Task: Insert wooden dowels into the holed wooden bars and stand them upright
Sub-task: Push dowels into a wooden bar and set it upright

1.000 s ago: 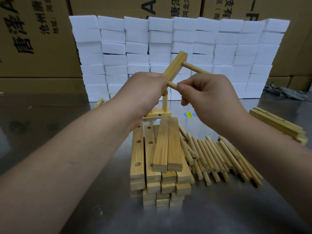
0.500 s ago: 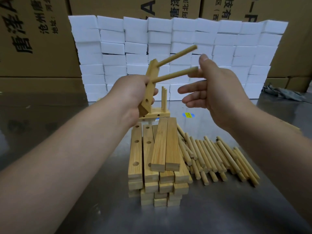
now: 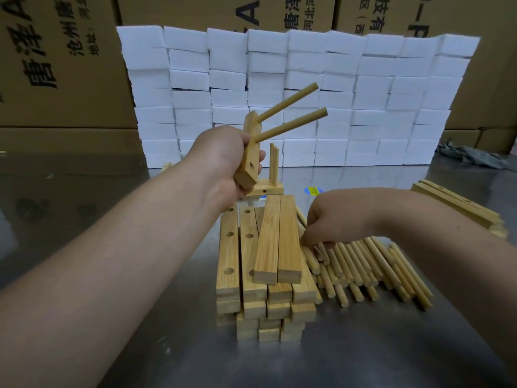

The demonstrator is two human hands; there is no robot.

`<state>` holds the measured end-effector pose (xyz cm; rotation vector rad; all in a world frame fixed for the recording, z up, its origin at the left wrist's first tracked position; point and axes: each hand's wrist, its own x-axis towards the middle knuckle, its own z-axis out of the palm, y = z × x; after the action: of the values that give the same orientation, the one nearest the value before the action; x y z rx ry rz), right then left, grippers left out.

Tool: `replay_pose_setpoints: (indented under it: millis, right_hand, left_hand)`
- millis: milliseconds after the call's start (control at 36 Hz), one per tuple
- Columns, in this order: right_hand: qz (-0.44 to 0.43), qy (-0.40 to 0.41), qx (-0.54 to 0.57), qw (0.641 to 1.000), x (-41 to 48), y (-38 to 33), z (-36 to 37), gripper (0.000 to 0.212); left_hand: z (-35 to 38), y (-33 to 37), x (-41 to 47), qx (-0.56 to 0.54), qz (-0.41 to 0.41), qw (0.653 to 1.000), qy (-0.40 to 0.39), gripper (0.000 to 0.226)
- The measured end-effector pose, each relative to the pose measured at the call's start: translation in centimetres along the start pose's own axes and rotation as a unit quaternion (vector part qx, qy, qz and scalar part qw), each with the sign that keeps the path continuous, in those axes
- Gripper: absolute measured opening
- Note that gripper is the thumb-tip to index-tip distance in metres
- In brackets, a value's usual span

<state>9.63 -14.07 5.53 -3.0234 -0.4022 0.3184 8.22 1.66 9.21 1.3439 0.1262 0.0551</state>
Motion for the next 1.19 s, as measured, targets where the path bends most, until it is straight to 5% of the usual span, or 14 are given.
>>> replay_pose_setpoints:
  millis: [250, 472, 750, 861, 972, 1194]
  right_hand:
    - [0.001, -0.027, 0.014, 1.0, 0.5, 0.3, 0.2, 0.043]
    - [0.012, -0.019, 0.025, 0.999, 0.3, -0.1, 0.2, 0.03]
    - [0.053, 0.185, 0.073, 0.979, -1.1, 0.0, -2.3, 0.032]
    - [-0.009, 0.324, 0.058, 0.944, -2.6, -0.3, -4.0, 0.021]
    - [-0.099, 0.351, 0.159, 0.917, -3.6, -1.3, -4.0, 0.016]
    - [-0.141, 0.38, 0.318, 0.857, -3.7, -2.1, -3.8, 0.018]
  left_hand:
    - [0.0, -0.2, 0.2, 0.029, 0.009, 1.0, -0.005, 0.022]
    - [0.0, -0.3, 0.3, 0.046, 0.012, 0.999, -0.009, 0.022]
    - [-0.1, -0.4, 0.7, 0.031, 0.008, 0.999, 0.007, 0.016]
    - [-0.1, -0.5, 0.9, 0.035, 0.013, 0.999, 0.012, 0.011]
    - [0.0, -0.5, 0.9, 0.035, 0.022, 0.999, 0.017, 0.011]
    - [0.1, -0.4, 1.0, 0.021, 0.035, 0.998, 0.041, 0.012]
